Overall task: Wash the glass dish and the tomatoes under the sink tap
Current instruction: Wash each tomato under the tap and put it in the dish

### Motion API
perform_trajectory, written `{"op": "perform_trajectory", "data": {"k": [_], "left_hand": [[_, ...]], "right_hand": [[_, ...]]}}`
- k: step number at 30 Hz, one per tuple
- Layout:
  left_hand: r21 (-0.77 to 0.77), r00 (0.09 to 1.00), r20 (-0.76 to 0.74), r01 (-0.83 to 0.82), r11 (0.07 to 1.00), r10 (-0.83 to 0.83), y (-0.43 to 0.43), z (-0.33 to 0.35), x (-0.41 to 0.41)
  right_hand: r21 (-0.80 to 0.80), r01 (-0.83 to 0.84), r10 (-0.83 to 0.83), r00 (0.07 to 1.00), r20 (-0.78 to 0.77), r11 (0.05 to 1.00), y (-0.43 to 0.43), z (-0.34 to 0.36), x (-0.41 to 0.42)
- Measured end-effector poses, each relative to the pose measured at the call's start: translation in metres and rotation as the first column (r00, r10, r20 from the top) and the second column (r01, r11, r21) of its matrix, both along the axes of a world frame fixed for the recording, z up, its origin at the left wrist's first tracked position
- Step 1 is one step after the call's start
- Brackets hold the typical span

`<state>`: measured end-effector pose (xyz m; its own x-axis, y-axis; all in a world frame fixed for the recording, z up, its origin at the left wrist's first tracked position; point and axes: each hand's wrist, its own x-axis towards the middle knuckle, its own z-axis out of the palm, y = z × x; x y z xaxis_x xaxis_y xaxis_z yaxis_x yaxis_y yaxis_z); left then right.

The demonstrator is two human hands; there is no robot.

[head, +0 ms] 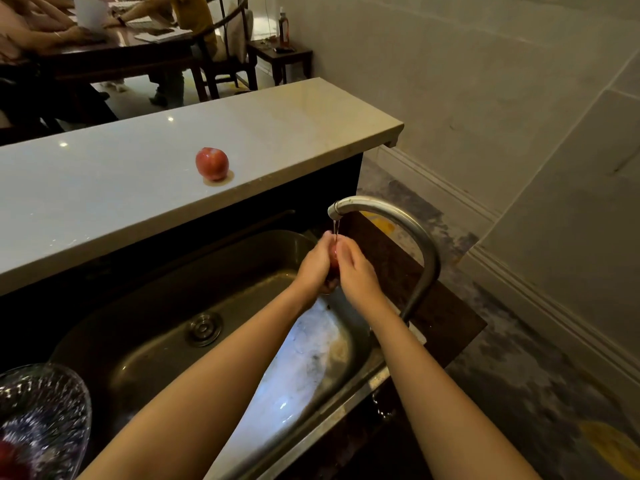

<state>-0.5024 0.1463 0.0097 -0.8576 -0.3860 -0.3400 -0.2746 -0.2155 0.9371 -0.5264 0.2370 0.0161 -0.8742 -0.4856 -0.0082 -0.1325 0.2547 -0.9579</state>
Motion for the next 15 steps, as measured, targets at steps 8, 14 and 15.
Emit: {"op": "perform_trajectory", "data": {"k": [8, 14, 15], "left_hand": [[0.351, 0.971, -0.061, -0.195, 0.916, 0.231, 0.003, 0.014, -0.003], [0.379, 0.975, -0.019, -0.198, 0.904, 0.221, 0.012, 0.017, -0.003], [0.415, 0.976, -0.027, -0.187, 0.89, 0.217, 0.013, 0.017, -0.002]], "right_hand": [[-0.002, -0.021, 0.021, 0.997, 0.08, 1.0, -0.024, 0.006, -0.01], [-0.028, 0.263, -0.236, 0.903, 0.358, 0.964, -0.029, 0.009, -0.022], [-0.043, 0.3, -0.255, 0.871, 0.421, 0.953, -0.03, 0.011, -0.021]]}}
